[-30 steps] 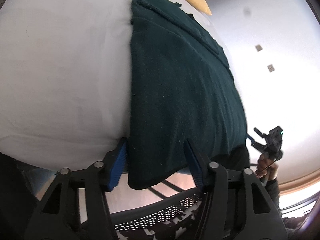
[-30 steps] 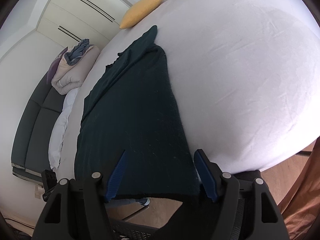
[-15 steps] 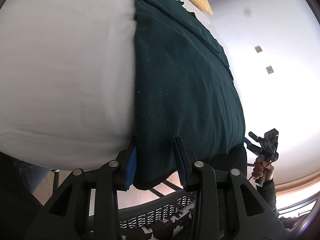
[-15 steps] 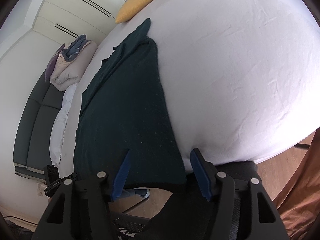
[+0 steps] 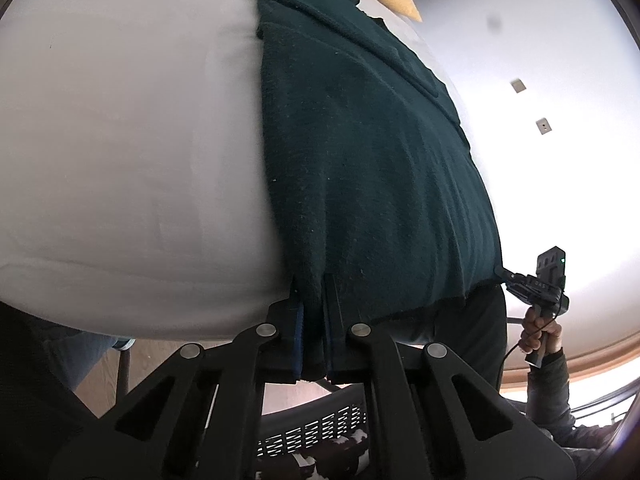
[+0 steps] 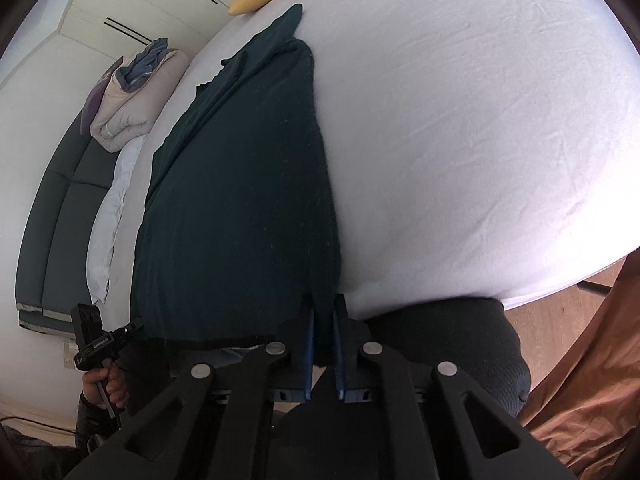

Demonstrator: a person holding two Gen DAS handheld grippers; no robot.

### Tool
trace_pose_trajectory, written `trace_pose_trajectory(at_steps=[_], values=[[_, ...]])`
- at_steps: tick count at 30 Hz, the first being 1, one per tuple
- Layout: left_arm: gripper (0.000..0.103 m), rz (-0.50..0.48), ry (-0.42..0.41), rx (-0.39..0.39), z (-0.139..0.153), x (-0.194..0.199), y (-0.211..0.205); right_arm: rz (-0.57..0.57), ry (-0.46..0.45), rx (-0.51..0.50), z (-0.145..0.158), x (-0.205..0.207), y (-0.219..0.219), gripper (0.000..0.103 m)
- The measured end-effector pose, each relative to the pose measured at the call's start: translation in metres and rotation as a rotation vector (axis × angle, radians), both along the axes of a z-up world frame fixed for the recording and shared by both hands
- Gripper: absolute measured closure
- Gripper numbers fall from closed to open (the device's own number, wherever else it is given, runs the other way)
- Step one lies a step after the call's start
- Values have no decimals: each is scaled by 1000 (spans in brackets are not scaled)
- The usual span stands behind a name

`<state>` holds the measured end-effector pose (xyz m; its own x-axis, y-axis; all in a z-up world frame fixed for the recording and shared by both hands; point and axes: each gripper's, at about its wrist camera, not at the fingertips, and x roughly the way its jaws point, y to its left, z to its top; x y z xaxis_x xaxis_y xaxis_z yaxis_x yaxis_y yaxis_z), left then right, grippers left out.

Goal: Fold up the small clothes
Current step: 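Grasp the hem with both grippers and lift it toward the collar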

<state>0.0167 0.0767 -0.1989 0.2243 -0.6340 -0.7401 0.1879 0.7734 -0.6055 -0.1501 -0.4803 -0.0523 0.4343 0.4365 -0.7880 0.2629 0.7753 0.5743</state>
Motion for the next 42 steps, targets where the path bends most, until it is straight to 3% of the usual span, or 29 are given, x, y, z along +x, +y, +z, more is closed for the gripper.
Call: trace_pose_trajectory(at_steps=[4,12,16,21,27,42], values=[[98,8,-21,-48,7,-3,-3,-12,-39,18,9,-3,-2,95],[98,32,-144,-255,58,8,5,-77,-262,226,48,7,-10,95],[98,71,-160,-353,71,26,12,-94,-294,272,56,29,-8,95],[98,87,-168,-386,81,52,11,-122,-323,319,63,61,-5,95],[98,130,-178,-390,88,96,12,-107,-328,301,71,118,-4,95],[98,225,-148,-408,85,261,9,-158,-343,258,67,266,-18,95]])
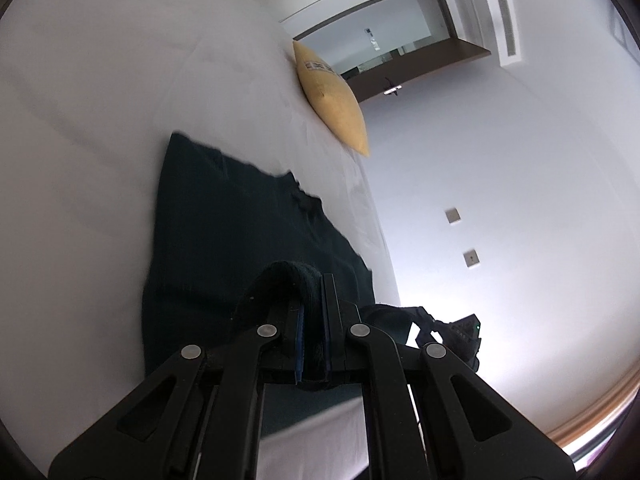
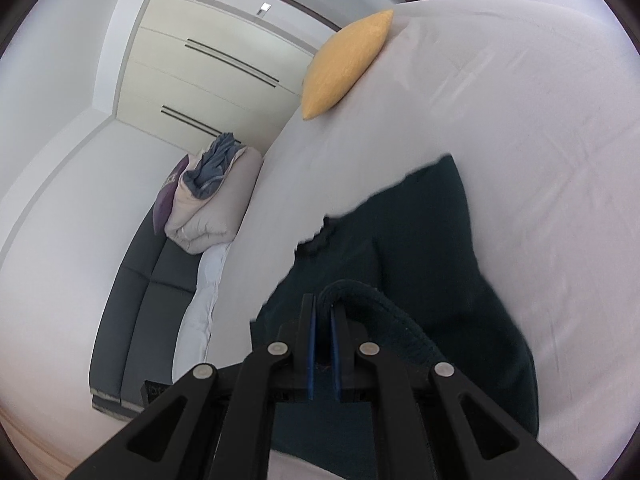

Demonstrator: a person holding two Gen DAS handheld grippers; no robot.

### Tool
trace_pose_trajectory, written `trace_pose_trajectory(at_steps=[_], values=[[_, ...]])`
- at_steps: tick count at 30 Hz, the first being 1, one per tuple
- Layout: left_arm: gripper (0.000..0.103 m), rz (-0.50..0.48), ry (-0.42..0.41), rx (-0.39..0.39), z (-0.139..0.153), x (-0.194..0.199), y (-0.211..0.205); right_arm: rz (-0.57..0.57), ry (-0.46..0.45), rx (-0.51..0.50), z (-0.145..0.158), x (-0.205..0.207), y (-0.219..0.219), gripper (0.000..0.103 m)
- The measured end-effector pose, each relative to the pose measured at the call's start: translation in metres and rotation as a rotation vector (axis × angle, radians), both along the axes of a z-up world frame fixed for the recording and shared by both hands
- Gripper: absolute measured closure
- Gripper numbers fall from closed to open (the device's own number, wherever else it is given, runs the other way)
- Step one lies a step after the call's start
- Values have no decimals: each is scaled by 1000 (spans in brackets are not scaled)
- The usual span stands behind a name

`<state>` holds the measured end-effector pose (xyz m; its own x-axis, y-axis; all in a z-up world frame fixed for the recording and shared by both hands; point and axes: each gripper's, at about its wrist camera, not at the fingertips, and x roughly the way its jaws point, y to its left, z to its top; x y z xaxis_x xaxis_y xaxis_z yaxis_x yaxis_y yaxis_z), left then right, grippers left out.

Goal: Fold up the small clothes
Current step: 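Grasp the hem with both grippers and lift it toward the collar, then lay the hem onto the collar and open both grippers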

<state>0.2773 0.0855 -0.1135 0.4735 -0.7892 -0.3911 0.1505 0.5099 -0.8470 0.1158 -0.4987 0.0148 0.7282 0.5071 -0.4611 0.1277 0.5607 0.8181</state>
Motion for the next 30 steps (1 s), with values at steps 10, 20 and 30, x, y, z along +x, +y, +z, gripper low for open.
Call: trace_pose_trajectory(at_steps=[10,20,30], values=[[98,86,81,-37,-24,107,9,-124,46,60,-31,72,-29,95],[98,151,179,-6,-71,184,13,-223,147,53,-67,122,-49,95],[7,223,212,-46,-82,195,47,-320,77,-65,-54,118,-59,20]])
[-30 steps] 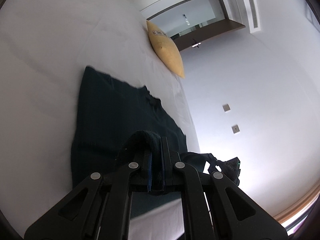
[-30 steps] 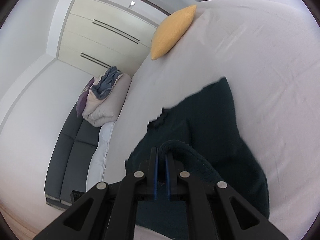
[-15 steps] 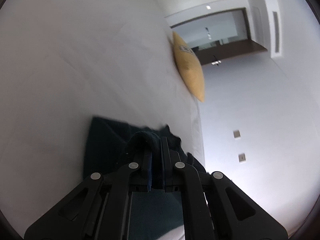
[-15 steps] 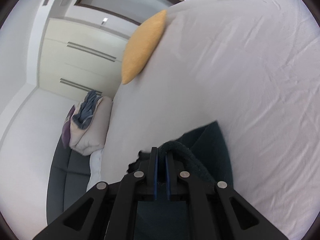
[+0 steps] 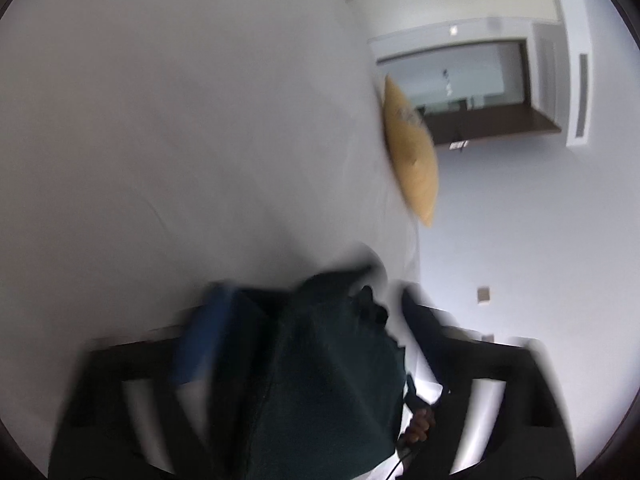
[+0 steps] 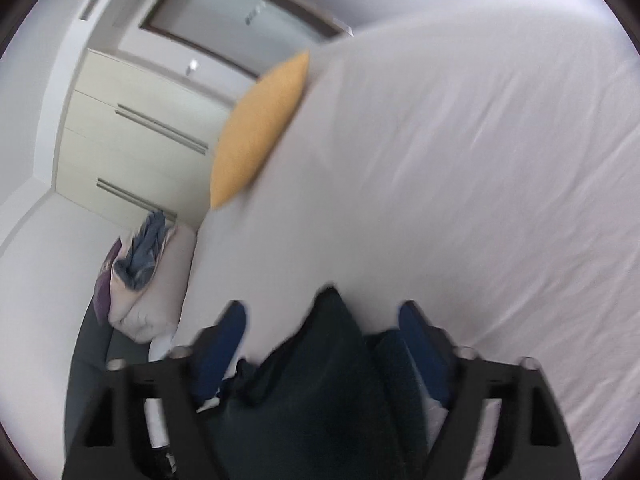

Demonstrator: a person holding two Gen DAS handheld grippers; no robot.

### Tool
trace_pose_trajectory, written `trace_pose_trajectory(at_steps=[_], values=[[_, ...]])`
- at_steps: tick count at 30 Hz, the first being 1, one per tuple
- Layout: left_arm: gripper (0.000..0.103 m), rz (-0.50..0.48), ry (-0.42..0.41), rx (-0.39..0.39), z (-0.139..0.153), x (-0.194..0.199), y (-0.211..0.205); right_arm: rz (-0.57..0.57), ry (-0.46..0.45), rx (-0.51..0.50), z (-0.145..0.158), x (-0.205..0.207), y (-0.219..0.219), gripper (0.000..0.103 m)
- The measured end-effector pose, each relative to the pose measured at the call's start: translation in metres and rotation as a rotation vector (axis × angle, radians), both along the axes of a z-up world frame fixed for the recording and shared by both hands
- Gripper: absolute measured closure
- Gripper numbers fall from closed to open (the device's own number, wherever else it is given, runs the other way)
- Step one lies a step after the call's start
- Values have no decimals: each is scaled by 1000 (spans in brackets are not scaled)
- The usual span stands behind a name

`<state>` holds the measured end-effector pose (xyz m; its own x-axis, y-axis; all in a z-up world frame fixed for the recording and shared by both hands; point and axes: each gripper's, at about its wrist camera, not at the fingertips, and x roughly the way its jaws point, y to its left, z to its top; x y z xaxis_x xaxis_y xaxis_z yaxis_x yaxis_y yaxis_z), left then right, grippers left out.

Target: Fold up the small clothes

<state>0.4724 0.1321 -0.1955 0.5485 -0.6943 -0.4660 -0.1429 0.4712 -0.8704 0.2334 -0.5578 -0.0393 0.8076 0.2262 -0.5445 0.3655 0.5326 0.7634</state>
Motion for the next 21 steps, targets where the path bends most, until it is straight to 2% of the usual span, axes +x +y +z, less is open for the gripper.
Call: trace_pose_trajectory(at_steps=[3,4,7,9,12,14,17,21], values=[[7,-9,-5,54,18,-11,3,51,19,-55,16,-8,5,23],[7,-33,-28,78,25,-19,-3,111,28,-101,25,-9,15,25],[7,-141,-87,210,37,-48,-30,209,67,-245,40,-17,40,30],[7,-195,-122,280,36,-74,-44,228,82,-312,45,-30,51,30],[7,-245,-113,360,23,-98,-64,247,126,-374,42,-49,58,30],[8,-261,-104,372,15,-111,-75,264,177,-431,35,-61,58,30],[16,-256,-96,376,7,-124,-77,300,220,-427,25,-76,58,30],[30,-239,-96,357,-1,-129,-69,331,219,-433,22,-91,64,31]])
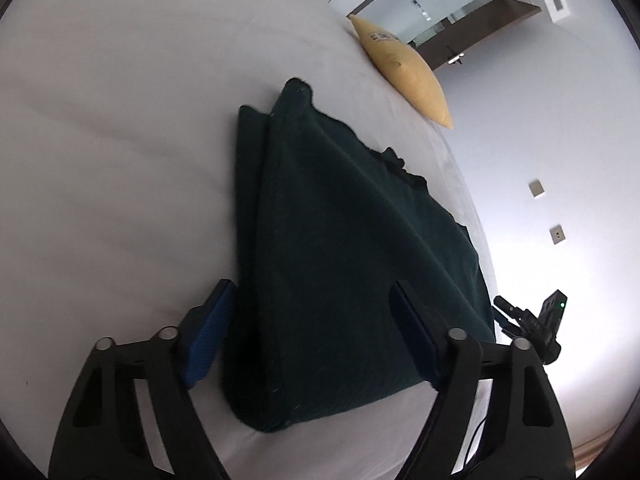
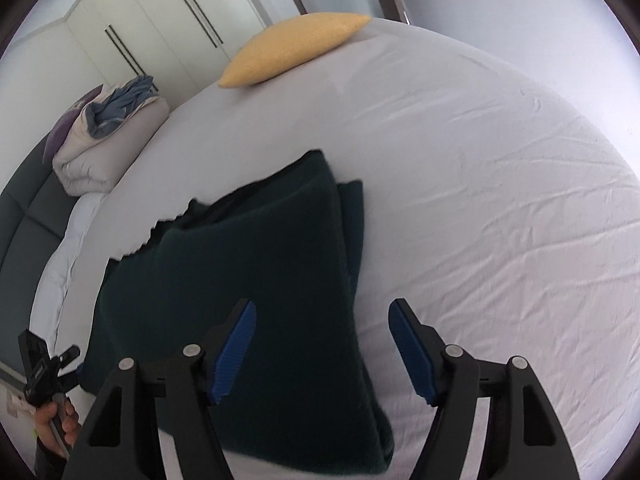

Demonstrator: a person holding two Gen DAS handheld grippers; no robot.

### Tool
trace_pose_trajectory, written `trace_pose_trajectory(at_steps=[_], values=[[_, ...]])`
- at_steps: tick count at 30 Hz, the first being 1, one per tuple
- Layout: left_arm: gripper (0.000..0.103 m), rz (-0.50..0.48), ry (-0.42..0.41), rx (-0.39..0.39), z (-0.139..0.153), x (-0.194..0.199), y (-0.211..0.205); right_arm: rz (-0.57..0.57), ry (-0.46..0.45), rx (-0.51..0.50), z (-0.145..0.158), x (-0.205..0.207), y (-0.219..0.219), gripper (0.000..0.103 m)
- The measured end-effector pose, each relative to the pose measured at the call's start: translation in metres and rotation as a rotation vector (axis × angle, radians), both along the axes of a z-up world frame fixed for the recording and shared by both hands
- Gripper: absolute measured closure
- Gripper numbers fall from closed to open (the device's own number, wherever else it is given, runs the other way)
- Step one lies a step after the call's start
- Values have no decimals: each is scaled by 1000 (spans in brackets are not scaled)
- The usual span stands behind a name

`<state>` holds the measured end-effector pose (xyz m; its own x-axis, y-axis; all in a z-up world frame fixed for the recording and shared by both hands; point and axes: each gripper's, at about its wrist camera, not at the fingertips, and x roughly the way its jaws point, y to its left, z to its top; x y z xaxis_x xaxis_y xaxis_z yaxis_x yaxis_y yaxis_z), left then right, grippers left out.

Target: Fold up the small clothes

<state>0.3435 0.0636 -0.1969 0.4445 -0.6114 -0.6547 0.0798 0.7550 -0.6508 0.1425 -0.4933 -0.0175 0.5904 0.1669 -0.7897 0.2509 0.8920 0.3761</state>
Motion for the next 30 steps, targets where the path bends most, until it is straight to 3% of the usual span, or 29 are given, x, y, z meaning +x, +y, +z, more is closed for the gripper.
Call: trace_pose_trajectory(at_steps=[4,5,6,7,9,14,28,30], values=[[43,-12,-23,33,-1,-9,1,22,11,34,-5,-5,9,48],[50,-15,-30,34,0,-8,1,31,10,37,-5,-8,11,51],[66,-19,-39,41,2,-8,-1,38,9,35,-4,-9,15,51],[72,-19,-43,59,3,-9,-3,44,6,29,-4,-11,17,54],[76,-19,-55,65,4,-12,-1,48,9,23,-4,-12,19,58],[86,-39,-83,133,11,-20,-7,14,10,36,-3,-19,10,93],[90,-45,-139,192,24,-49,-13,21,-92,87,18,-32,8,96],[90,-34,-104,185,11,-55,-11,-10,3,45,0,-26,2,96]])
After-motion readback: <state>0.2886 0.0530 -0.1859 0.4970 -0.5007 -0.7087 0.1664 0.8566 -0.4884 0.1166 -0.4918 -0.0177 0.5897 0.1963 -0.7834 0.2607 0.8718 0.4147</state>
